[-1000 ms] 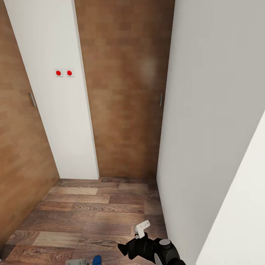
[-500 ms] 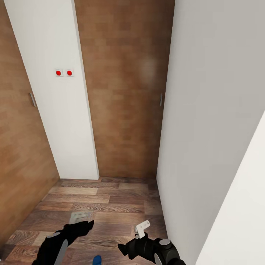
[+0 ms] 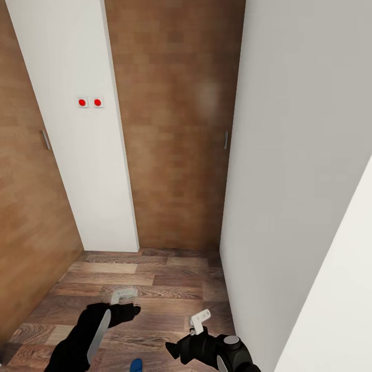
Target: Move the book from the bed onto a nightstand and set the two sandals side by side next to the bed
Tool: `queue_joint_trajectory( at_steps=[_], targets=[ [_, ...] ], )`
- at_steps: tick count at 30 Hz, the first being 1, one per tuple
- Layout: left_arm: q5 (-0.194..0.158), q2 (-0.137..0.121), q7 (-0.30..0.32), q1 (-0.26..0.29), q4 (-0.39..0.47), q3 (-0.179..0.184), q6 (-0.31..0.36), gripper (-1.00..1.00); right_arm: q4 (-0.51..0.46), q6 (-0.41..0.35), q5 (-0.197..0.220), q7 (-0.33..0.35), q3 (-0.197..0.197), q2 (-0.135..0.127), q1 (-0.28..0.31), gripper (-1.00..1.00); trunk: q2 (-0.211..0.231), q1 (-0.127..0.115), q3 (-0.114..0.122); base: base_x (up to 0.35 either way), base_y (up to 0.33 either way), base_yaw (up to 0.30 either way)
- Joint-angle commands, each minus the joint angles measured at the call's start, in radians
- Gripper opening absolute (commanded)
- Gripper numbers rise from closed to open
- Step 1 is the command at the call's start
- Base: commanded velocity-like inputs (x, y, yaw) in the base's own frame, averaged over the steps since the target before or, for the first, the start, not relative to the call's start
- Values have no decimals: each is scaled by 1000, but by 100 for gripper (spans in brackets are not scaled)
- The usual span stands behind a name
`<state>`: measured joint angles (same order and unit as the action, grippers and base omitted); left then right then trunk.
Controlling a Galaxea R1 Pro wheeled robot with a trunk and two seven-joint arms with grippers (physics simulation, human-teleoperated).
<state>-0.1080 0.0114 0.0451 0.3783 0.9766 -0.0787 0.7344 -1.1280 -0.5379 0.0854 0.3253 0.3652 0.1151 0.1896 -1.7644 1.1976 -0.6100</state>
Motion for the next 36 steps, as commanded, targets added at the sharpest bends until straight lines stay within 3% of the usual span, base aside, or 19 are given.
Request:
queue_joint_trajectory(
  at_steps=[1, 7, 11, 27, 36],
  targets=[
    [-7, 1, 2, 2, -10, -4, 4, 100, -1, -7, 9, -2, 0, 0, 1, 100, -1, 0, -1, 0, 0, 0],
    [-33, 2, 2, 6, -110, -8, -36, 100, -1, -7, 8, -2, 0, 0, 1, 100, -1, 0, -1, 0, 0, 0],
    [-45, 3, 1, 7, -237, -11, -154, 100, -1, -5, 8, -3, 0, 0, 1, 100, -15, 8, -7, 0, 0, 0],
    [-49, 2, 2, 7, -258, -13, -188, 100, -2, 5, 10, 4, -2, 0, 1, 100, -127, 69, -57, 0, 0, 0],
    [-50, 3, 1, 7, -258, -11, -188, 100, -3, 6, 10, 4, -2, 0, 1, 100, -127, 69, -57, 0, 0, 0]
  ],
)
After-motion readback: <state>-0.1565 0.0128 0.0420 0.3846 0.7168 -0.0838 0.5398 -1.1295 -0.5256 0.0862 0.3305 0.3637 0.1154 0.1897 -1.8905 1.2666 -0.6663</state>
